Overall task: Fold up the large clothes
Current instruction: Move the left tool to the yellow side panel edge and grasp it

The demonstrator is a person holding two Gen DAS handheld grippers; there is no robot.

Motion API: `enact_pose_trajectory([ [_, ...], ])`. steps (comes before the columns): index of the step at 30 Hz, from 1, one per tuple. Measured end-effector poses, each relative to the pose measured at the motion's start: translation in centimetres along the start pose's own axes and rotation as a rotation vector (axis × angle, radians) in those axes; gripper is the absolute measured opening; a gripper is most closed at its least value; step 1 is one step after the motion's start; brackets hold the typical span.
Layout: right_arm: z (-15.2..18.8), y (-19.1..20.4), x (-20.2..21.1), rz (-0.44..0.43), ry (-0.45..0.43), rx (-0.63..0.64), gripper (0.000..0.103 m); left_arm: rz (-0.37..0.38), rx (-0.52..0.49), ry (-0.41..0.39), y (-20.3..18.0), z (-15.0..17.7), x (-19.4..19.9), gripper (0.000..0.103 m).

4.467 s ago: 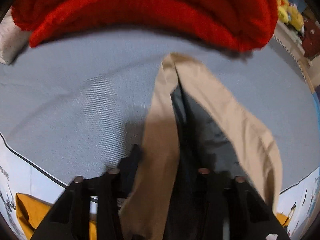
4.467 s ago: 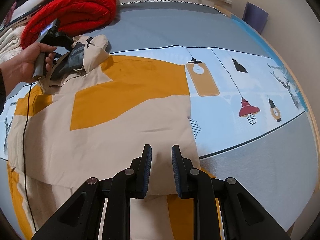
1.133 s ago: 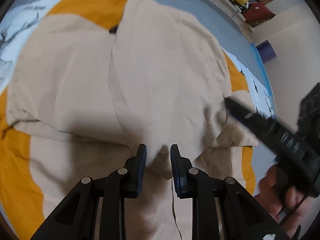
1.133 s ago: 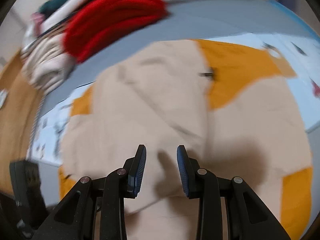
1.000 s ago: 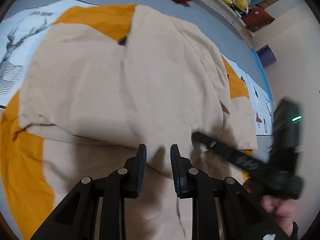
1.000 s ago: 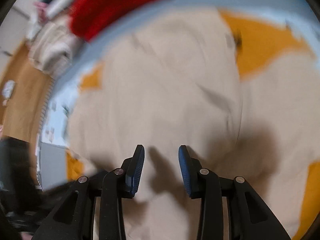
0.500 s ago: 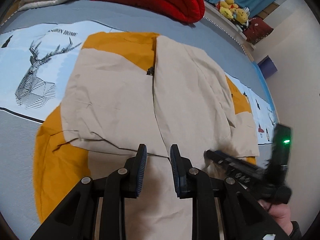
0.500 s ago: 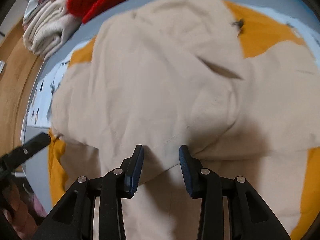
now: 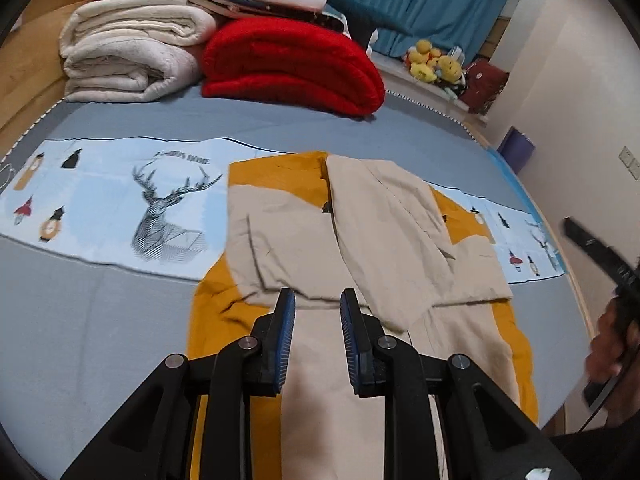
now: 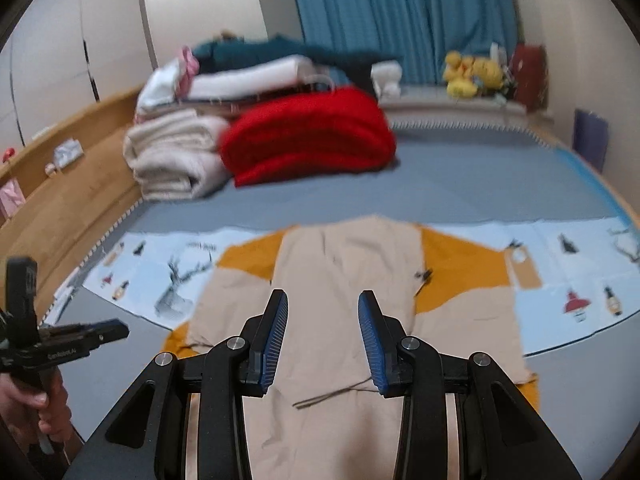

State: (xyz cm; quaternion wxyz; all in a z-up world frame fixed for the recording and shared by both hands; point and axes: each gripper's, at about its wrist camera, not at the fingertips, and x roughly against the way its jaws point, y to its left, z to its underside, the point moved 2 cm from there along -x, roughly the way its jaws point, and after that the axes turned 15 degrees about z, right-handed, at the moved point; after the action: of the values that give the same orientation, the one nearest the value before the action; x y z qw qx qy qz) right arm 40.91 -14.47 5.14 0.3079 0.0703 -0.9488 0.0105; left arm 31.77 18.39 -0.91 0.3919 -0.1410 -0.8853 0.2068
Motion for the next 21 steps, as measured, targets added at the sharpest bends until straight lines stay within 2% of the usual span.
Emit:
enact_pose_trajectory([
  [2, 0.2, -2.3, 3.9, 0.026, -0.053, -0.015, 0.038, -0.023, -0.007, 0.003, -0.2, 0.9, 2.3, 0.02],
  [4, 1.1, -5.4, 8.0, 0.044, -0.089, -0.045, 0.038, -0.013, -0.029, -0.009, -0.8, 2.6, 5.4, 0.02],
  [8, 6.2, -12.6, 13.6, 0.098, -0.067, -0.092, 0.037, -0.041, -0.095, 0.047, -0.6, 8.4, 9.1, 0.02],
  [9, 8.1, -14.8, 14.3, 0.128, -0.032, -0.118, 0.036, -0.048, -0.085, 0.06, 0.1, 10.0, 9.5, 0.02],
  [10, 9.6, -16.5, 14.6, 0.145, 0.002, -0.141, 0.024, -0.048, -0.059, 0.064, 0.9, 11.4, 9.8, 0.02],
  [11, 11.5, -18.4, 15.0, 0.163, 0.037, -0.168, 0.018, -0.044, -0.018, 0.067, 2.1, 13.0, 9.9, 0.02],
  [13, 15.4, -21.3, 15.4, 0.212, 0.092, -0.2, 0.018, -0.066, 0.125, 0.15, 4.8, 14.3, 8.9, 0.019],
  [15, 18.6, -23.1, 14.1, 0.242, 0.192, -0.213, 0.018, -0.061, 0.186, 0.188, 6.8, 14.9, 7.8, 0.019],
  [16, 20.1, -23.8, 13.0, 0.226, 0.267, -0.234, 0.019, -0.079, 0.211, 0.218, 7.6, 15.3, 7.1, 0.019],
  [18, 22.0, -24.6, 11.4, 0.184, 0.353, -0.267, 0.019, -0.101, 0.254, 0.278, 8.8, 16.1, 6.0, 0.017],
  [21, 24.3, -25.4, 9.0, 0.204, 0.456, -0.23, 0.021, -0.041, 0.316, 0.312, 9.4, 16.7, 5.0, 0.018],
])
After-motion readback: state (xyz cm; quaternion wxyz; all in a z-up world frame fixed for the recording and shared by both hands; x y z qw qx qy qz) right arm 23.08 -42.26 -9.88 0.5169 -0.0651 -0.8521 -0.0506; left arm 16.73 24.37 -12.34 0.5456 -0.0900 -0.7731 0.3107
